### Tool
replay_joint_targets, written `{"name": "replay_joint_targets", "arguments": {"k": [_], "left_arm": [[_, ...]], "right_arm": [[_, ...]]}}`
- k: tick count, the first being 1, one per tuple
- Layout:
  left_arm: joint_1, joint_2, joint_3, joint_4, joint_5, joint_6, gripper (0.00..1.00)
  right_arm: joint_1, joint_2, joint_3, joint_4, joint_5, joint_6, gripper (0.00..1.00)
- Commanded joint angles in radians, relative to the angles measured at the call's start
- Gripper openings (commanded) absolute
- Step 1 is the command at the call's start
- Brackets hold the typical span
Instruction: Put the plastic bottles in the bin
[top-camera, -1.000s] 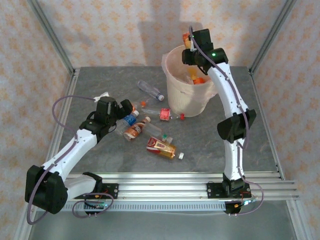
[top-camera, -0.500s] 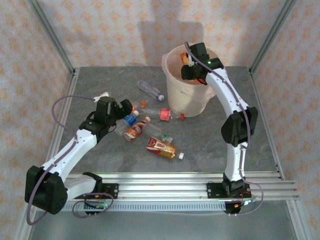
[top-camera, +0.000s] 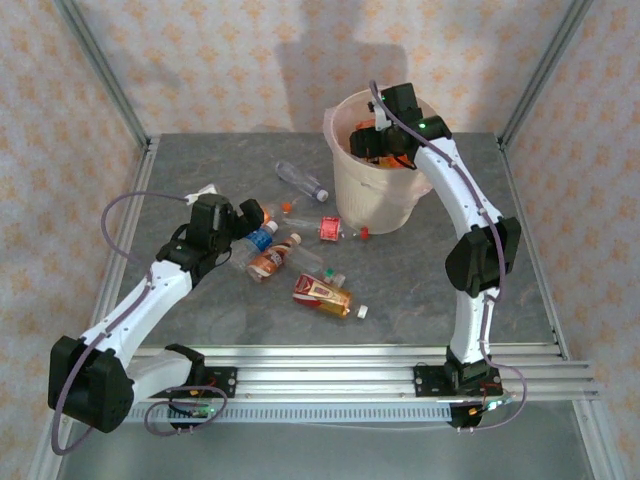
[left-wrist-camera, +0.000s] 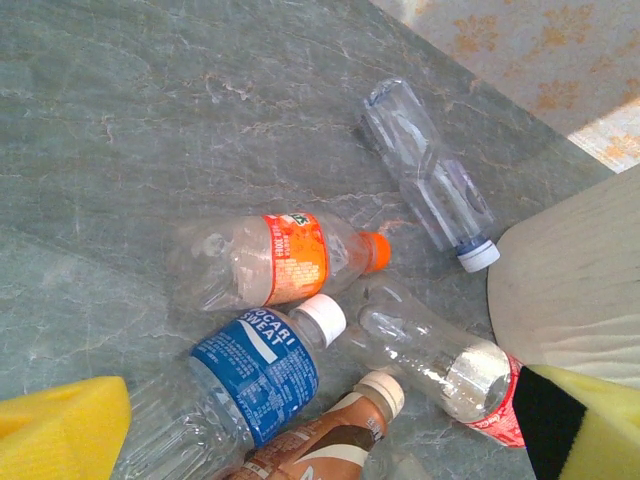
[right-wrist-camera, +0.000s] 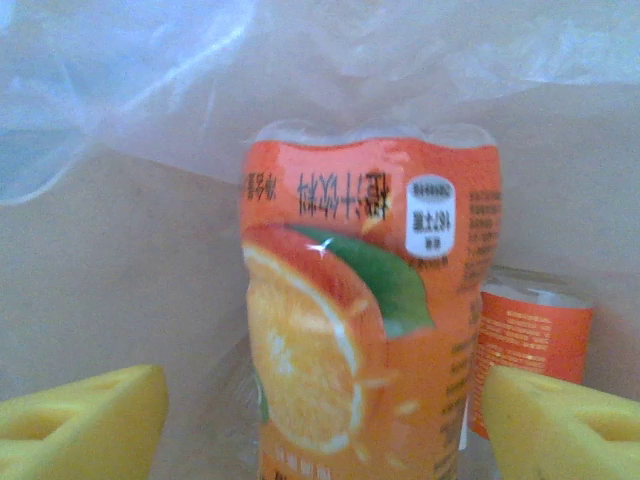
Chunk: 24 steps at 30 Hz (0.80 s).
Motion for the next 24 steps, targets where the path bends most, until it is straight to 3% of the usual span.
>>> {"name": "replay_joint_targets", "arguments": {"k": [1, 12, 20, 24], "left_arm": [[0.009, -0.027, 0.011, -0.029, -0.040, 0.007, 1.00], [0.008, -0.051, 0.007, -0.044, -0.048, 0.008, 1.00], [0.008, -0.080, -0.001, -0.062, -0.068, 0.007, 1.00], [0.011, -0.088, -0.004, -0.067, -0.086, -0.006, 1.00]], "right_arm": [[0.001, -0.049, 0.006, 0.008, -0.059, -0.010, 0.83], [0.001, -0.098, 0.077, -0.036, -0.192, -0.004, 0.79], [0.012, -0.206, 0.080, -0.054, -0.203, 0.018, 0.80], [0.077, -0.277, 0.052, -0.095, -0.149, 0.000, 0.82]]}}
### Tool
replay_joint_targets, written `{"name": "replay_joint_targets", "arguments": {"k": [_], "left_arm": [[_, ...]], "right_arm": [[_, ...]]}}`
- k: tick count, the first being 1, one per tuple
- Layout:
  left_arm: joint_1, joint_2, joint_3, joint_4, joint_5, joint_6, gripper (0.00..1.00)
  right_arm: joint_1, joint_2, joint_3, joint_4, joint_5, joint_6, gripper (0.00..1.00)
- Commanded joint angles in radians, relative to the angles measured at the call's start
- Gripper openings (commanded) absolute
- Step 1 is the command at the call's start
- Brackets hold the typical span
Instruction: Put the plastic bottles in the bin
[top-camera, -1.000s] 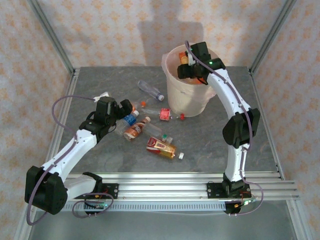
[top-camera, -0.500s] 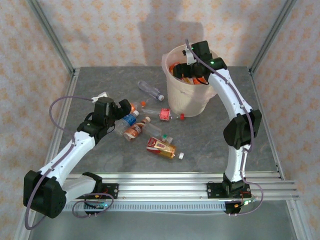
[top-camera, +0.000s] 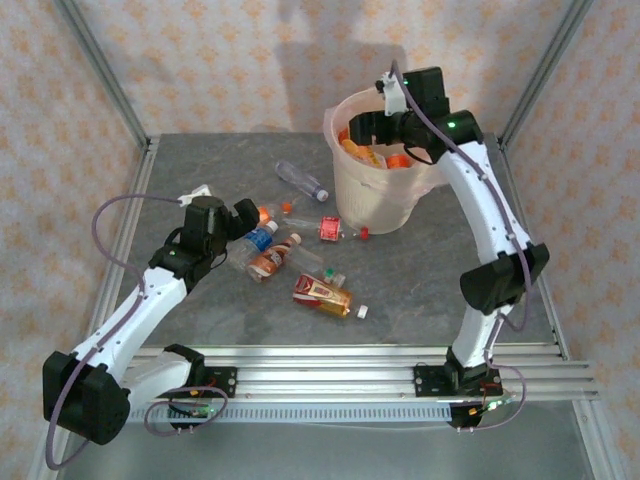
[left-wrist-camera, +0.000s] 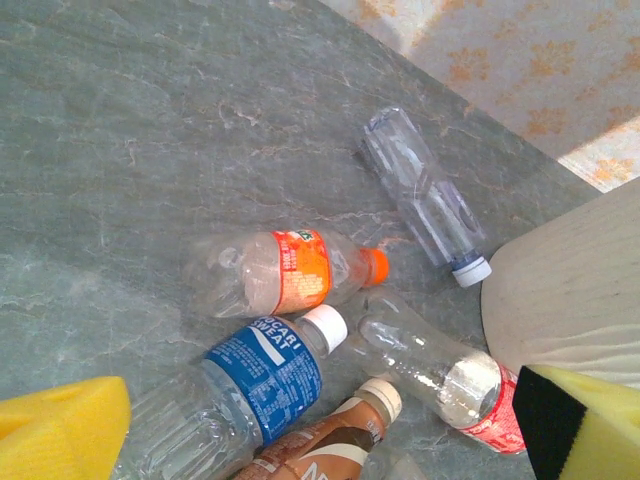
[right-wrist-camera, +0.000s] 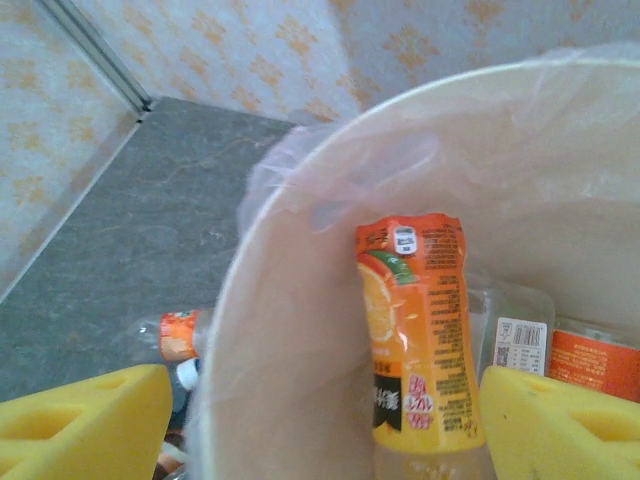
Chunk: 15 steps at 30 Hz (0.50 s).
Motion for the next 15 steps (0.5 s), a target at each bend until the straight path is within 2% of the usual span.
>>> {"name": "replay_joint_targets", "arguments": {"k": [1, 5, 7, 11, 15], "left_arm": [[0.012, -0.018, -0.003, -0.031, -0.049, -0.009, 1.00], [0.012, -0.018, 0.003, -0.041, -0.055, -0.017, 1.00], [0.013, -0.018, 0.003, -0.044, -0.056, -0.019, 1.00], [0.015, -0.018, 0.005, -0.047, -0.059, -0.021, 1.00], [0.014, -0.021, 0.017, -0.066, -0.072, -0.014, 1.00]], "right_arm": [[0.079, -0.092, -0.017, -0.047, 0.051, -0.017, 0.84], [0.207, -0.182, -0.132, -0.068, 0.183, -0.059, 0.92], [0.293, -0.228, -0.207, -0.093, 0.271, -0.086, 1.00], [0.420, -0.330, -0.421, -0.049, 0.400, -0.083, 0.99], [0.456, -0.409, -0.595, -0.014, 0.373, -0.047, 0.99]]}}
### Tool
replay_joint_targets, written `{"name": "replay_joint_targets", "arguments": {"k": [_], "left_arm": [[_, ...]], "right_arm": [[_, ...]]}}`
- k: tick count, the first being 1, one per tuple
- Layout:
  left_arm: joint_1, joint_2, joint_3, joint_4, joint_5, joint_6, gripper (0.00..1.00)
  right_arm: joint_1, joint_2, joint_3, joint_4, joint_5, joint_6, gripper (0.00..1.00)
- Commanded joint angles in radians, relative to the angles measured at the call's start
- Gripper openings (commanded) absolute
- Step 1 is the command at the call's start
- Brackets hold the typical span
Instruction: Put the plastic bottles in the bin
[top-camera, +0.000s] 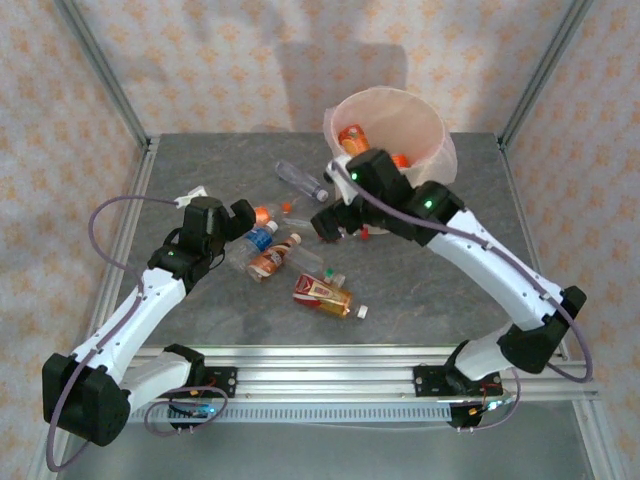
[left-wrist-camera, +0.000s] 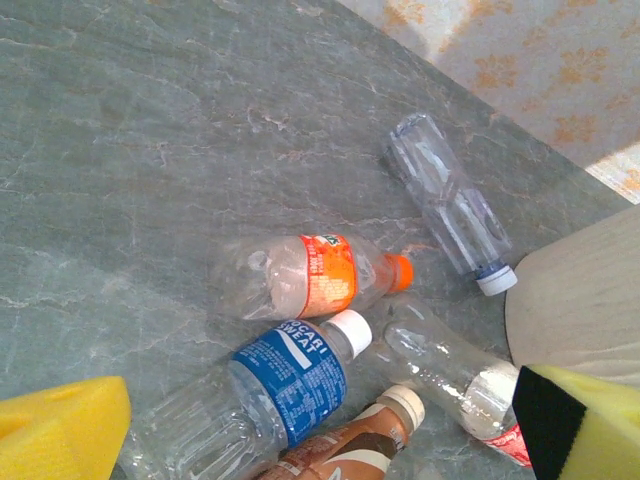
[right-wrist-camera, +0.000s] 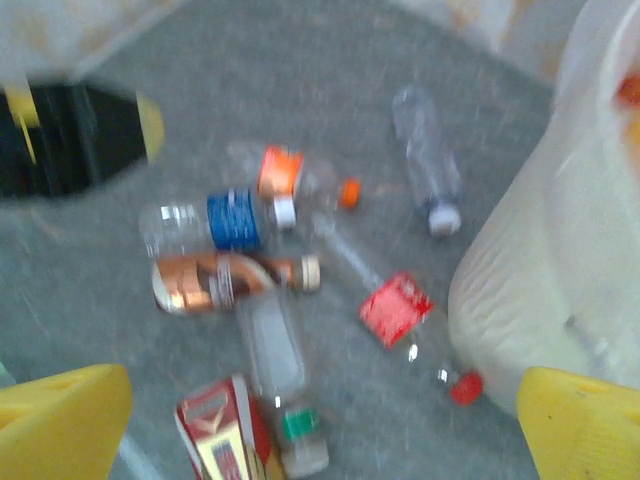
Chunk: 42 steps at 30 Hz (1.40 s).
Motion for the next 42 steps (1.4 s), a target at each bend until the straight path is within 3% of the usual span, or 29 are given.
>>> {"name": "replay_joint_targets", "arguments": {"k": [1, 7, 18, 26, 42], "left_arm": [[0.008, -0.021, 0.017, -0.043, -0.046, -0.011, 1.00], [0.009, -0.016, 0.028, -0.122, -0.121, -0.044, 1.00], [0.057, 0.005, 0.025, -0.199, -0.181, -0.135, 1.00], [0.071, -0.038, 0.003, -0.222, -0.243, -0.185, 1.00], [0.073, -0.081, -0.010, -0.237, -0.290, -0.182, 1.00]], "right_arm": [[0.011, -0.068, -0.104, 0.018, 0.033, 0.017, 0.99], [0.116, -0.038, -0.234, -0.015, 0.070, 0.069, 0.99], [0.269, 0.131, -0.293, -0.068, 0.158, 0.157, 0.99], [0.288, 0.238, -0.292, -0.065, 0.128, 0.160, 0.99], [0.289, 0.393, -0.231, -0.048, 0.100, 0.112, 0.84]]}}
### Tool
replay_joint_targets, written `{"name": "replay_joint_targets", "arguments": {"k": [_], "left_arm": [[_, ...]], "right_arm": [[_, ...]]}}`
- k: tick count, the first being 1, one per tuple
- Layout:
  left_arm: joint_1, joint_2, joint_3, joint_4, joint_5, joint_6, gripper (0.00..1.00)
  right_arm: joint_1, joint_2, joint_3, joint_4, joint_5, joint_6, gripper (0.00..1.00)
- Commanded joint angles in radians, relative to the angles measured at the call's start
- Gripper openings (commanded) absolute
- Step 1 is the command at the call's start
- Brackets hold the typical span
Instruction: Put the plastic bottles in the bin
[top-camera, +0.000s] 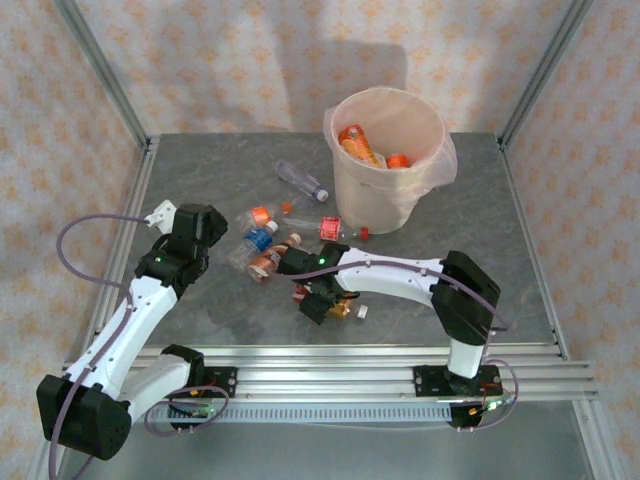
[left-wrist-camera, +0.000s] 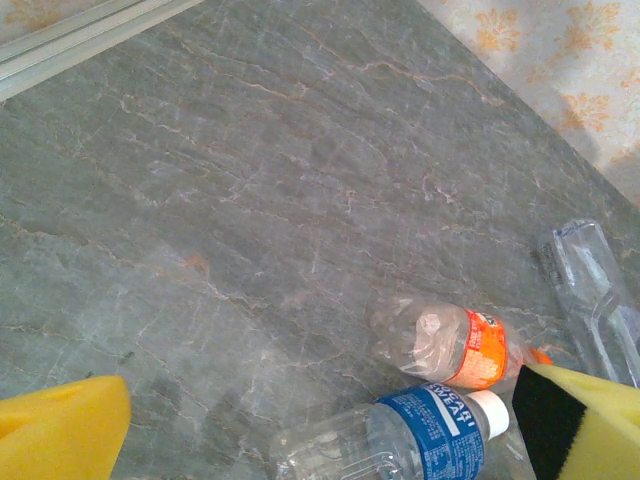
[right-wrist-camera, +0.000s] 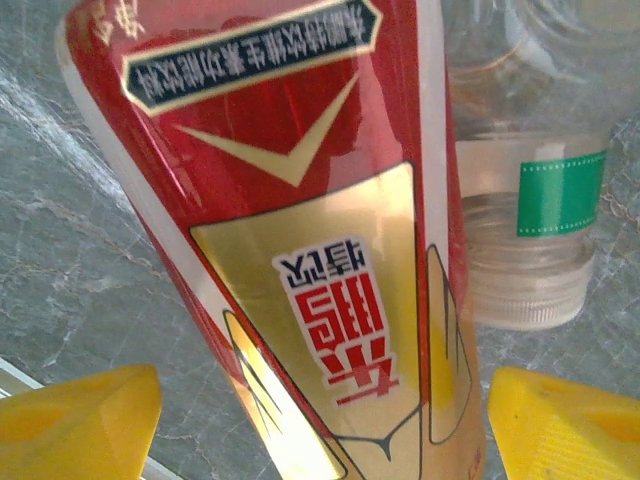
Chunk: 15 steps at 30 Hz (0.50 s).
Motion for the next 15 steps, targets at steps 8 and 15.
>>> {"name": "replay_joint_targets", "arguments": {"k": [8, 15], "left_arm": [[0.009, 0.010, -0.013, -0.021, -0.041, -0.012, 1.00], [0.009, 0.010, -0.008, -0.025, -0.044, -0.006, 1.00]], "right_arm": [[0.007, 0.056, 0.051, 0.008, -0.027, -0.028, 0.82], [0.006, 0.098, 0.066, 0.038, -0.049, -0.038, 0.82]]}}
